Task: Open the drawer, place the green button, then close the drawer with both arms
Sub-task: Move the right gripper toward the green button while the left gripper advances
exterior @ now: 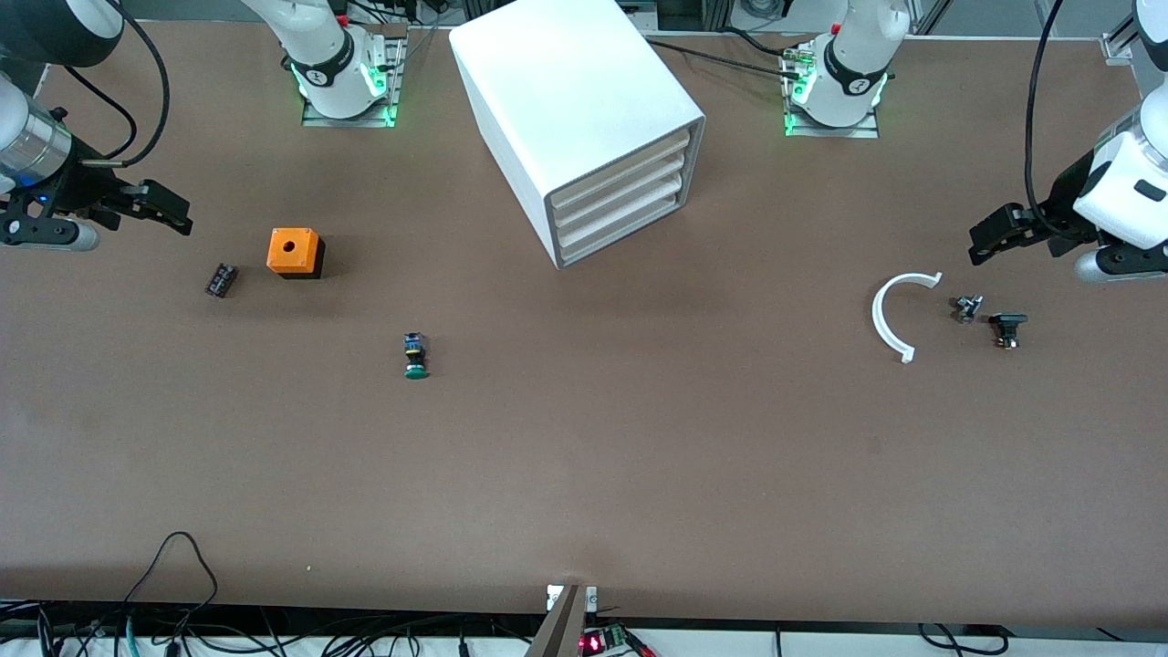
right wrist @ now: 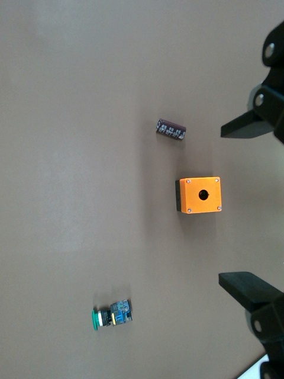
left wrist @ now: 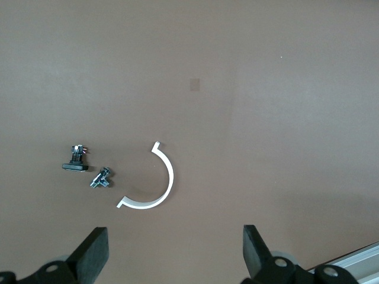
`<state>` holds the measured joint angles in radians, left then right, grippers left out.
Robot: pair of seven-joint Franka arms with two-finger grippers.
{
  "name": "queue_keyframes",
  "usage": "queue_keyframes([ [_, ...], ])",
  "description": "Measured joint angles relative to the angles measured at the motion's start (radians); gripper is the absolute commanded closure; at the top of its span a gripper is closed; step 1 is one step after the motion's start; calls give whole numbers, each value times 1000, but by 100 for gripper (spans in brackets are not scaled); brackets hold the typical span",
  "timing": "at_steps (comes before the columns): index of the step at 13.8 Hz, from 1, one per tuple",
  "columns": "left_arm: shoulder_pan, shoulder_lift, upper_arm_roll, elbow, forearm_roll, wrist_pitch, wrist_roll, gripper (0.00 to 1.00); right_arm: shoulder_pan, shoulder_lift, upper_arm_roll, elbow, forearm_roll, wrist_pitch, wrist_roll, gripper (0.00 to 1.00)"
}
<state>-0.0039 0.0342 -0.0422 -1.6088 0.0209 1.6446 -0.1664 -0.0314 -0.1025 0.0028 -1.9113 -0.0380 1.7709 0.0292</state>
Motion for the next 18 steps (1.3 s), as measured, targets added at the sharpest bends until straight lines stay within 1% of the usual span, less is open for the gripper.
queue_keyframes([
  [10,0,0,0,3,0,-3,0,0,0,0,0,0,0,1,0,0],
  [12,-1,1,0,3,0,-3,0,0,1,0,2,0,11,7,0,0],
  [15,-6,1,-17,4,0,-3,0,0,11,16,12,0,57,58,0,0],
  [18,-11,3,-57,4,0,-19,-2,0,40,72,18,0,77,152,0,0],
])
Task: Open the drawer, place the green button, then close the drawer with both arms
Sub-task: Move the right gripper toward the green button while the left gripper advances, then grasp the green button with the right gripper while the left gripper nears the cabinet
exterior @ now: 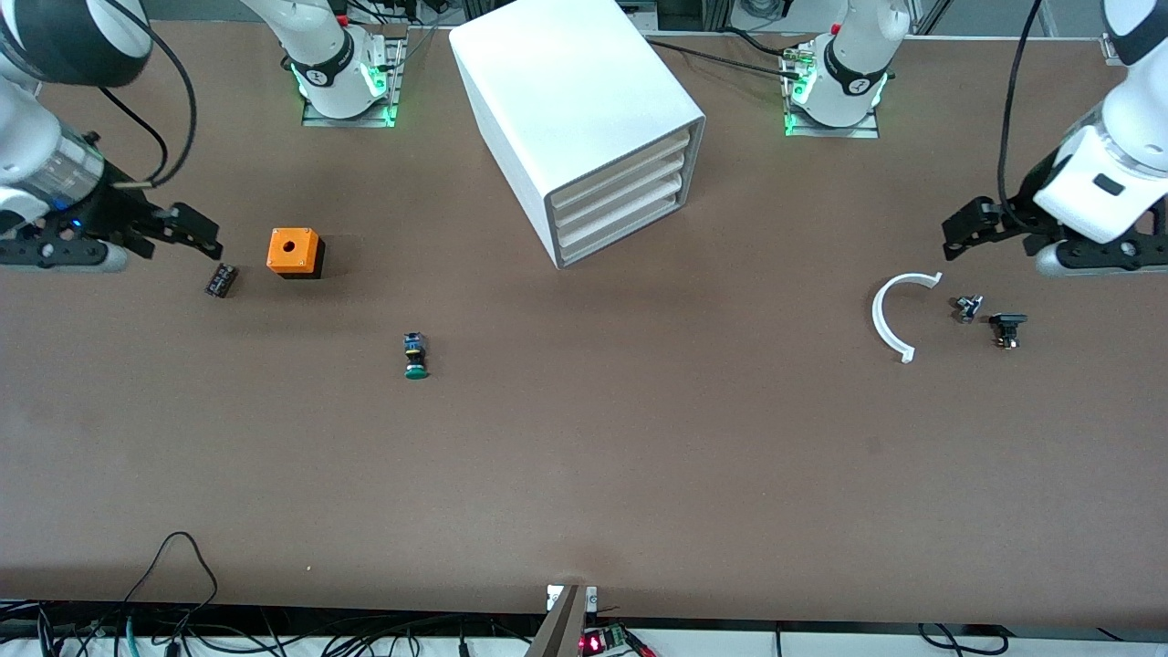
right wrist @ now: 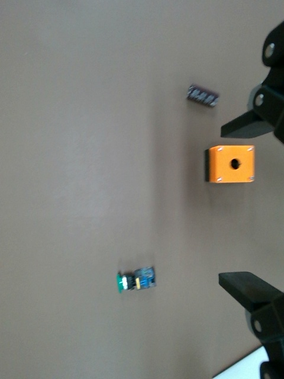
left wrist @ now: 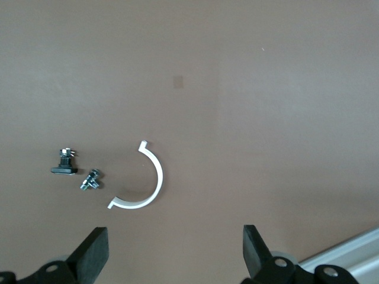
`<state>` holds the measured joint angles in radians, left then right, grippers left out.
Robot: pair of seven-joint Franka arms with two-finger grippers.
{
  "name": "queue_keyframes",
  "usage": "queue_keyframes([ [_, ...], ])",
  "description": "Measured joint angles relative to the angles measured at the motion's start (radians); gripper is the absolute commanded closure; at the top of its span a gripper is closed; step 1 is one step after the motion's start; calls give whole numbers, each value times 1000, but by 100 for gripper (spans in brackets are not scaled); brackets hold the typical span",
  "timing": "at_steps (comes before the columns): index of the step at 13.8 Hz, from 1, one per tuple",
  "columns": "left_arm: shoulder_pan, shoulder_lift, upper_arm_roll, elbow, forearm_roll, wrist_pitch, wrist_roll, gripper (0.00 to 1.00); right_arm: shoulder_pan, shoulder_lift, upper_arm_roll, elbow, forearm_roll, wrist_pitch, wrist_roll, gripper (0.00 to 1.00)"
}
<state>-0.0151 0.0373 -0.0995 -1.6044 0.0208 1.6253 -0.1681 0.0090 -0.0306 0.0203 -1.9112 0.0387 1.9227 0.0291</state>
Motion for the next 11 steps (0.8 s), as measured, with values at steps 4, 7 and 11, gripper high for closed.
queue_keyframes([
  [4,0,58,-4,-1,0,-42,1,0,64,71,2,1,1,102,5,0],
  [7,0,121,-28,0,0,-52,1,0,112,125,3,2,3,172,9,0],
  [11,1,211,-56,-1,-4,-74,6,0,198,236,5,2,5,283,114,0],
])
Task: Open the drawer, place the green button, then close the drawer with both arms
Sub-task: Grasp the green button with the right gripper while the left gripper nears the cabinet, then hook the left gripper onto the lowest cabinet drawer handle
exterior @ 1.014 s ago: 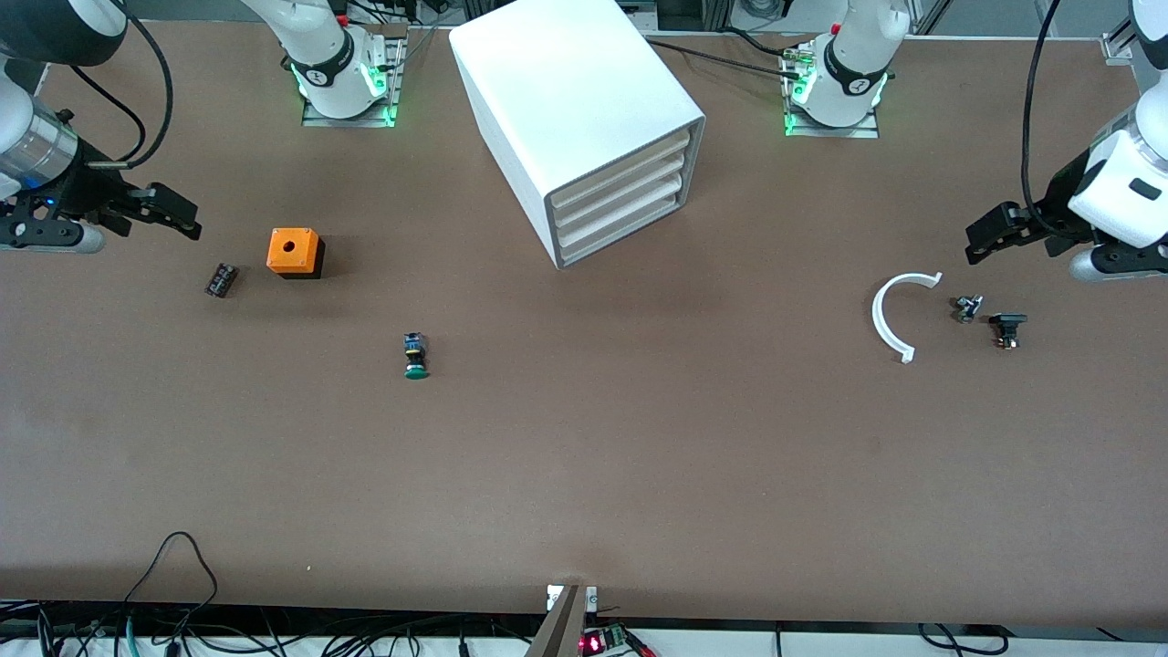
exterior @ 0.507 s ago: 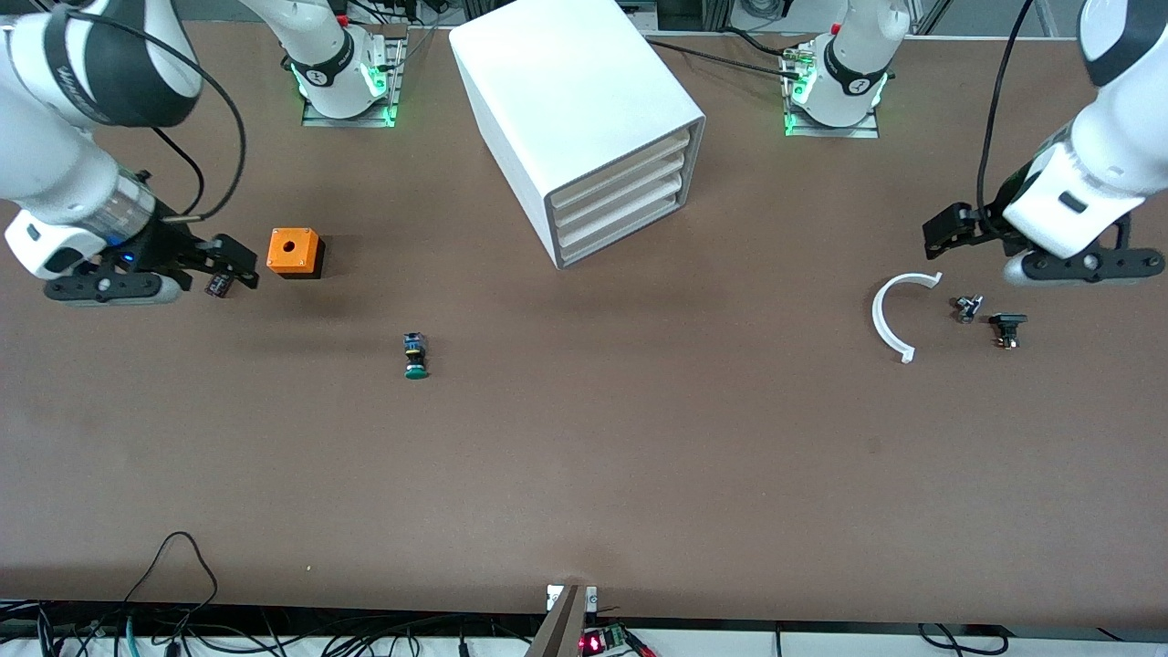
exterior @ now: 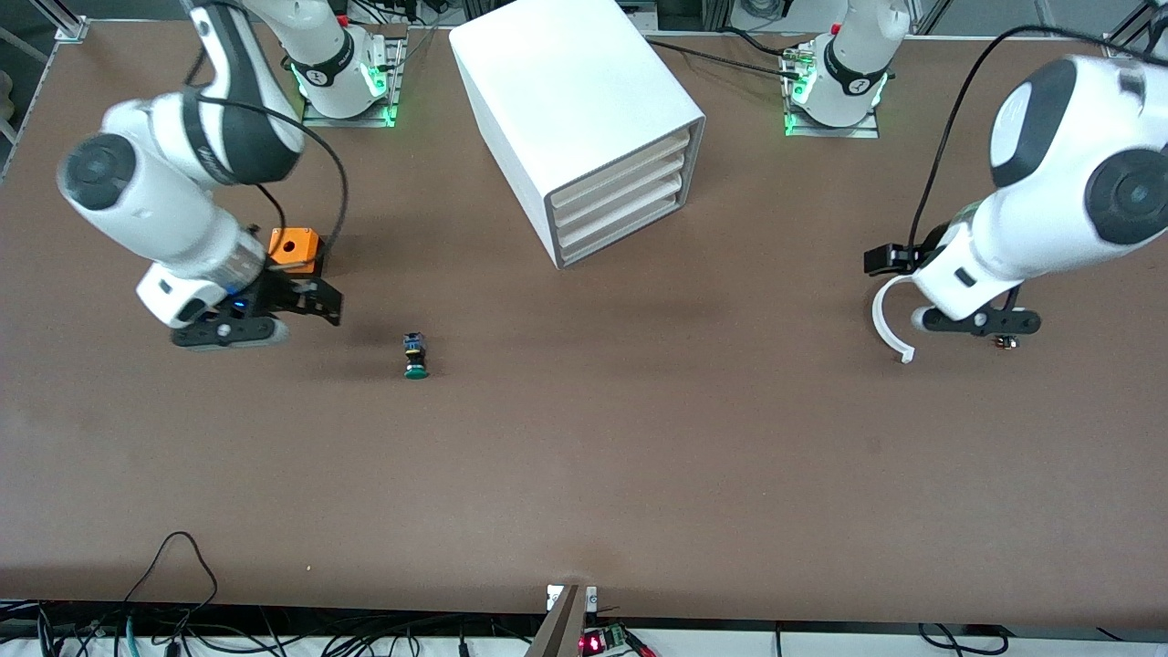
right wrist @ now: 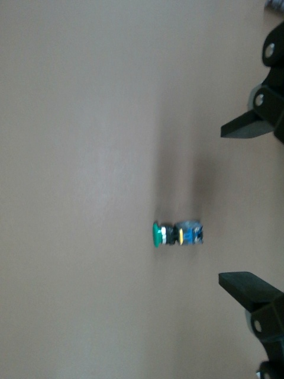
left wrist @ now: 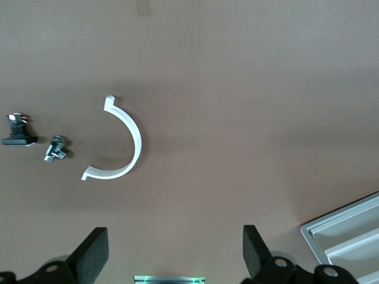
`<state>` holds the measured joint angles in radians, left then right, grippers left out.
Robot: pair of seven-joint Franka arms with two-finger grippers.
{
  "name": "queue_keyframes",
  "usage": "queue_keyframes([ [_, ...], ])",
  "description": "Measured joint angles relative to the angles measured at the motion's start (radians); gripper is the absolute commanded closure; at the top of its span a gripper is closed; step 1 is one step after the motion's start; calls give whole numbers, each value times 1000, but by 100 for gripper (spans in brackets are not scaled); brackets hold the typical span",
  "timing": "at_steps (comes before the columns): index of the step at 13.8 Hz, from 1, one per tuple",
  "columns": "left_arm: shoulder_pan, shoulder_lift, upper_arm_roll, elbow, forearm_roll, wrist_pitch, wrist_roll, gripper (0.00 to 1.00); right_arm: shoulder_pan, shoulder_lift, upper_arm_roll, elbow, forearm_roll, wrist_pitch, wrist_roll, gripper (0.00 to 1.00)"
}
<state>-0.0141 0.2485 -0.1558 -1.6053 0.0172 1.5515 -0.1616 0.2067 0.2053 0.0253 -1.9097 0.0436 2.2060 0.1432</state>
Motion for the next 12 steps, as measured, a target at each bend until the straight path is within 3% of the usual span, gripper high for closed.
queue_keyframes([
  [2,5,62,0,-1,-67,1,46,0,38,59,1,0,0,57,48,0],
  [5,10,140,1,-38,-270,19,116,0,72,133,0,1,0,128,76,0],
  [8,12,178,0,-176,-547,116,187,0,84,193,0,1,0,190,78,0],
  [12,3,235,-2,-347,-829,248,561,0,100,256,1,0,-18,222,75,0],
])
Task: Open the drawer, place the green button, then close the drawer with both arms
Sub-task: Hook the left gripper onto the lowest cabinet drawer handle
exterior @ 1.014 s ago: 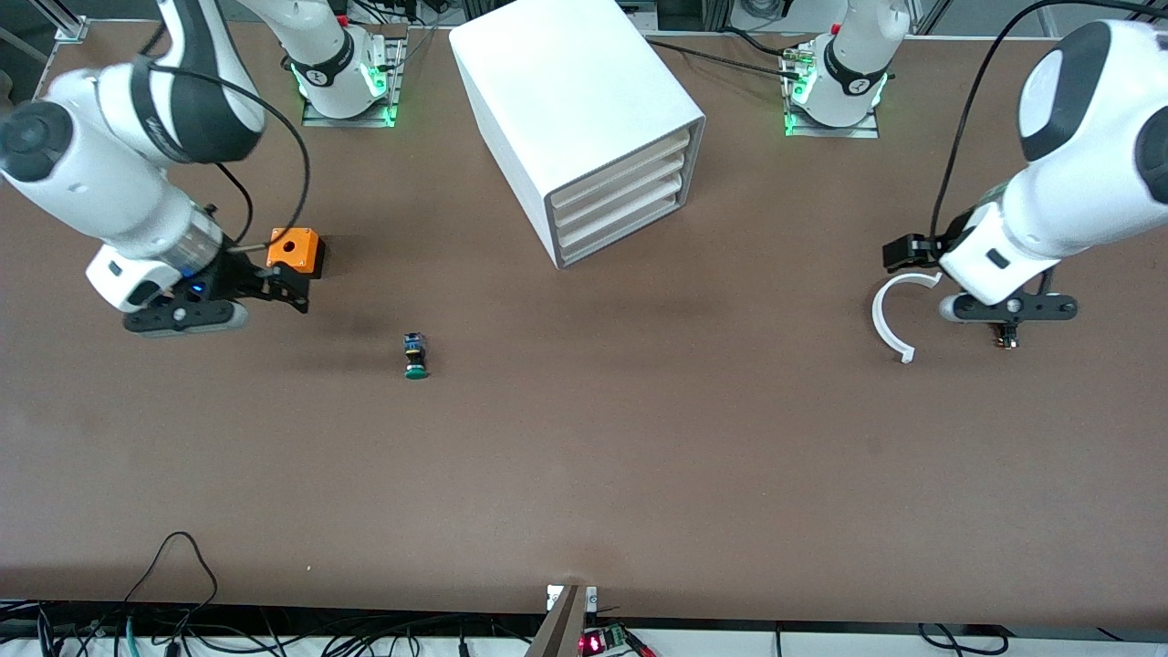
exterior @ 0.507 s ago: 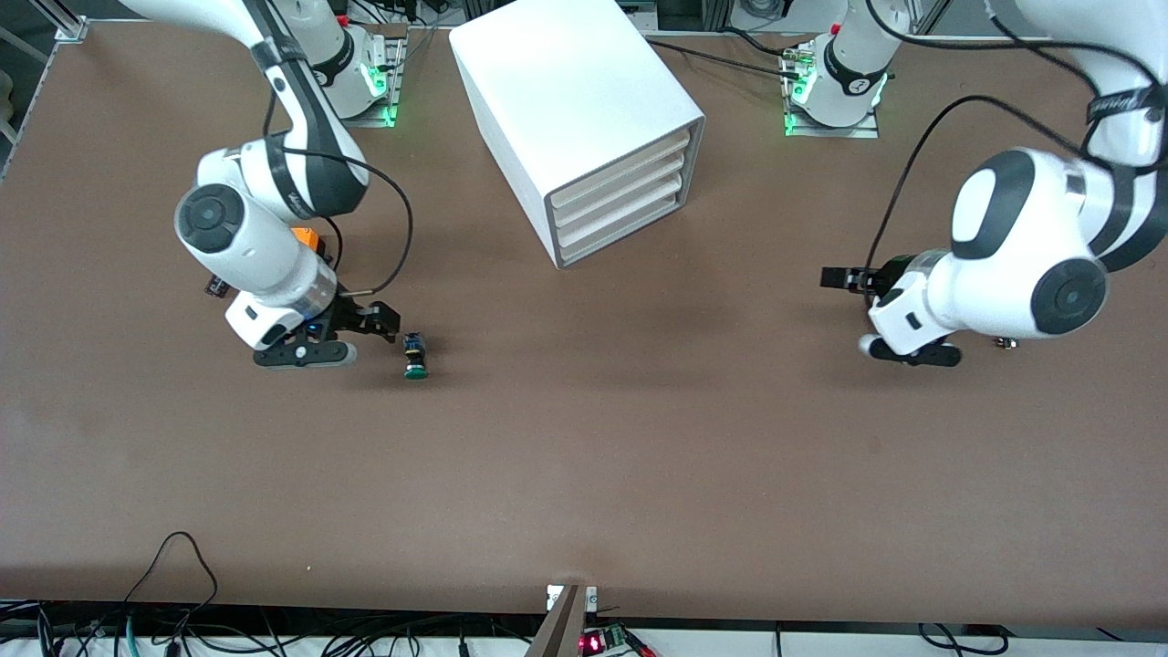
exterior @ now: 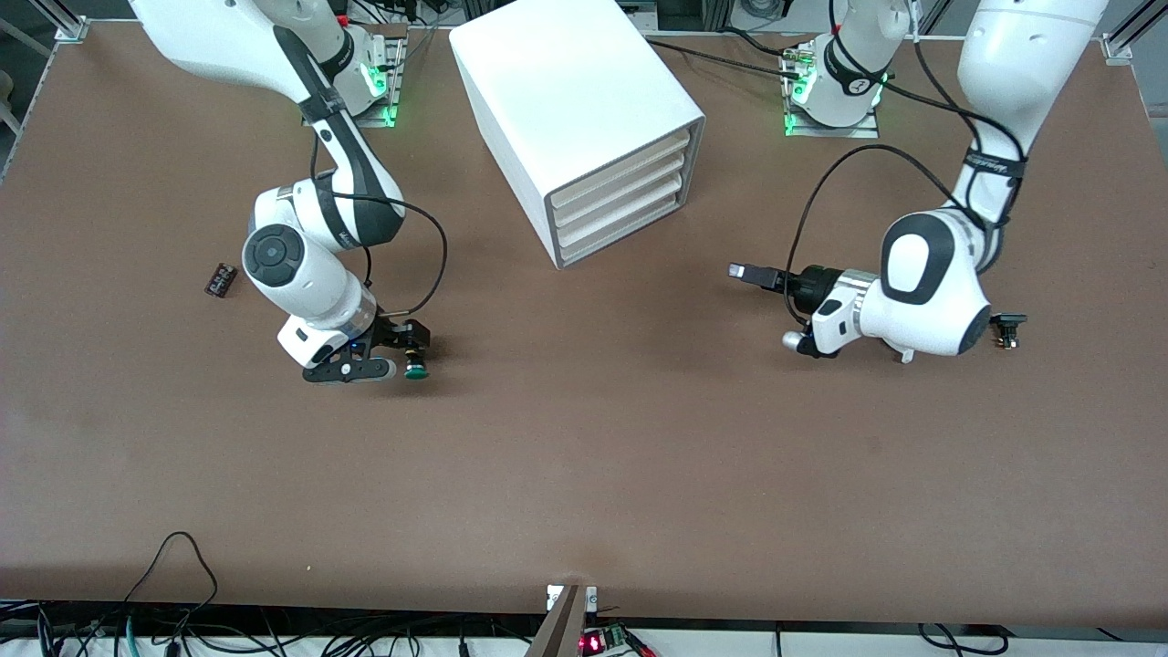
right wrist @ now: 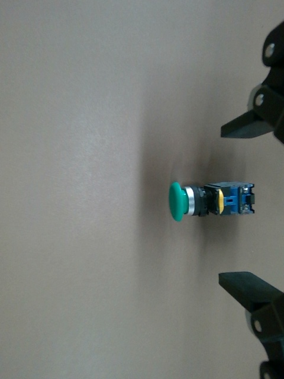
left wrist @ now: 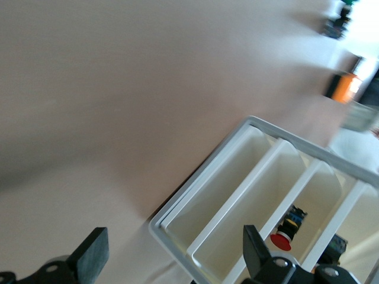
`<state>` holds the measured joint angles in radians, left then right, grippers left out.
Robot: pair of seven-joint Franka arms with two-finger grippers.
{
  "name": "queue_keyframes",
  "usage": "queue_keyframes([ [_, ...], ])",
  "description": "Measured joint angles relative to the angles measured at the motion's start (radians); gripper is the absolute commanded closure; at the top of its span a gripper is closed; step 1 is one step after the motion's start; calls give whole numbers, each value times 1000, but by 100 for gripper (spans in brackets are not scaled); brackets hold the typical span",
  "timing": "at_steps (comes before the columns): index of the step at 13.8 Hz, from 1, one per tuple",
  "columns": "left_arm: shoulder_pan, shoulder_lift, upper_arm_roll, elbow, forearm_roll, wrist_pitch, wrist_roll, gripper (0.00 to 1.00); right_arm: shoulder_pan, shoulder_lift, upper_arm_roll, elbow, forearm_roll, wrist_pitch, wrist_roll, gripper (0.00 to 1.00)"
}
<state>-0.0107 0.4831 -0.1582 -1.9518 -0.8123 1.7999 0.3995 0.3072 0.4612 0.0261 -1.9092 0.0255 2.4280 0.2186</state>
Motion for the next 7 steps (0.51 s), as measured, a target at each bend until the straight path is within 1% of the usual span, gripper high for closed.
queue_keyframes([
  [2,-24,30,-11,-50,-85,4,111,0,12,22,1,-1,-48,0,0,0],
  [3,-41,42,-27,-79,-133,11,152,0,15,33,5,-1,-57,1,1,0],
  [6,-80,55,-98,-164,-216,87,199,1,19,62,11,-11,-67,31,1,0],
  [7,-86,55,-120,-186,-245,102,201,5,19,70,13,-19,-67,49,1,0],
])
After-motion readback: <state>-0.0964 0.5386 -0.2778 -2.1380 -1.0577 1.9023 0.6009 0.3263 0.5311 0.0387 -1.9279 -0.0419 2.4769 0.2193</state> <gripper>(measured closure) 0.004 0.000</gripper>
